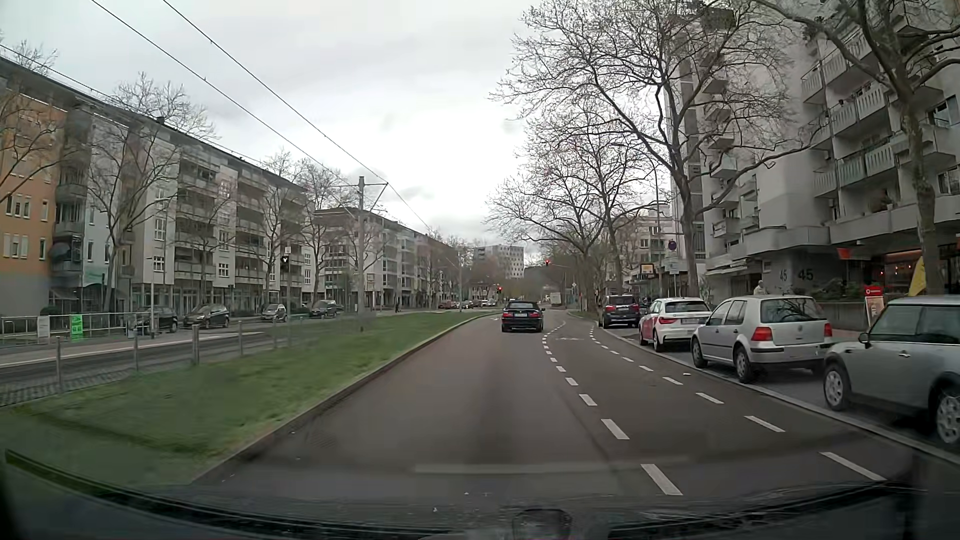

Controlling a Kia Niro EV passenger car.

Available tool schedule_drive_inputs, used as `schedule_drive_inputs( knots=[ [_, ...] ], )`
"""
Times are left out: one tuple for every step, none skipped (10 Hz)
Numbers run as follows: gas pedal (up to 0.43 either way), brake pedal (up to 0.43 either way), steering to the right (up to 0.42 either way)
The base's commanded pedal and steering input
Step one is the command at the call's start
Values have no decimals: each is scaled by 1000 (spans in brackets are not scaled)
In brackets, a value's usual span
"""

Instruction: Follow the waypoints while adhering to traffic rules and regulations

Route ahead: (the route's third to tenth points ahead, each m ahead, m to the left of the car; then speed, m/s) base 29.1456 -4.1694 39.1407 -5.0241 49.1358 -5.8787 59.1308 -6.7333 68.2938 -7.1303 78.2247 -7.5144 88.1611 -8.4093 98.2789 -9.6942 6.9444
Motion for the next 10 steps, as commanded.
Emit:
schedule_drive_inputs(
  knots=[
    [110,0,3],
    [110,0,3],
    [98,0,3],
    [98,0,3],
    [98,0,3],
    [87,0,3],
    [87,0,3],
    [79,0,4],
    [59,0,4],
    [59,0,5]
  ],
)
